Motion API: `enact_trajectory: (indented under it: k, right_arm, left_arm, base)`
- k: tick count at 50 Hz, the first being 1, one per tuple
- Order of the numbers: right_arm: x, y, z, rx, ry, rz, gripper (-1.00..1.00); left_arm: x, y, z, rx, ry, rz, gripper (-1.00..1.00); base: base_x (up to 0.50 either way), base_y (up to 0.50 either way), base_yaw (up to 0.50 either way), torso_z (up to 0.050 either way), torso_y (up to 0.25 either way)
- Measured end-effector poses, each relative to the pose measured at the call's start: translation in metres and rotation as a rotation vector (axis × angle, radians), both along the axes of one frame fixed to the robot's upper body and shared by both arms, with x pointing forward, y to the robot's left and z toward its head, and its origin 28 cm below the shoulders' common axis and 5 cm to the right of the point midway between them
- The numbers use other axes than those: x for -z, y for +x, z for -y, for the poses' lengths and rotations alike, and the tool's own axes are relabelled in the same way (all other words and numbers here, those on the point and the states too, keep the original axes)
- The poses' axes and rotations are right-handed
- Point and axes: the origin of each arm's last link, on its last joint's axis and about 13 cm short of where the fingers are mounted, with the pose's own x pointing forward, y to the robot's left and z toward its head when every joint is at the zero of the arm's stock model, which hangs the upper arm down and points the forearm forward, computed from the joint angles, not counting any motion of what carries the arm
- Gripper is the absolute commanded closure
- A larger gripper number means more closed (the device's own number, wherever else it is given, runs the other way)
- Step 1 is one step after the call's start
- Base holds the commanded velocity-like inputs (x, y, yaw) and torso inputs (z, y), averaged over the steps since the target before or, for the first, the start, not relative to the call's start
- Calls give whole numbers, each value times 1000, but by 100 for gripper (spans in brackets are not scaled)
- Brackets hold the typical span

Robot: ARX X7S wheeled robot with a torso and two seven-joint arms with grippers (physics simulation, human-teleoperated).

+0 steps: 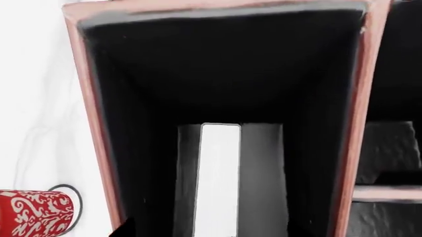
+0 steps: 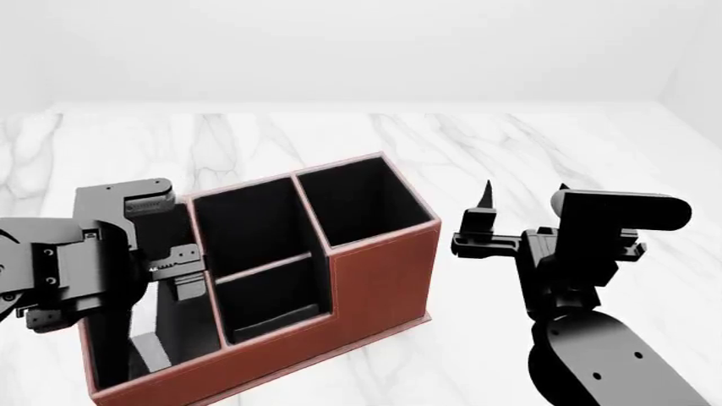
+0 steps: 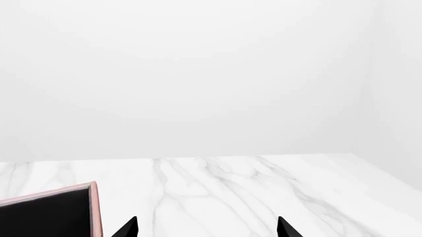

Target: Pick up the book and place it in the left compartment of the caddy.

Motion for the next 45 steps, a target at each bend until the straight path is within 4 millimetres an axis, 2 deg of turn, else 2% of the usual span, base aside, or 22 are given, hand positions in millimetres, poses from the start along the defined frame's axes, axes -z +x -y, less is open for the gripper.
enact_trajectory:
  k: [10,24,29,36,45]
  right_arm:
    - [0,0,0,-1,2,1,-100]
    - [-4,0,0,0,1,9,-100]
    - [-5,0,-1,0,1,11,-100]
    - [-7,0,-2,-7,3,18,-100]
    - [-18,-4,-11,-36,-12,121,-100]
  left_arm:
    - [-18,-2,0,21,7,34,-100]
    - [-76,-28,9,82,-10,169,-100]
    - [-89,-38,14,106,-11,210,-100]
    - [-90,-48,22,133,17,299,-100]
    - [-54,-55,38,153,306,692,-100]
  base:
    - [0,0,0,0,0]
    - [0,0,0,0,0]
    - [0,0,0,0,0]
    - [0,0,0,0,0]
    - [0,0,0,0,0]
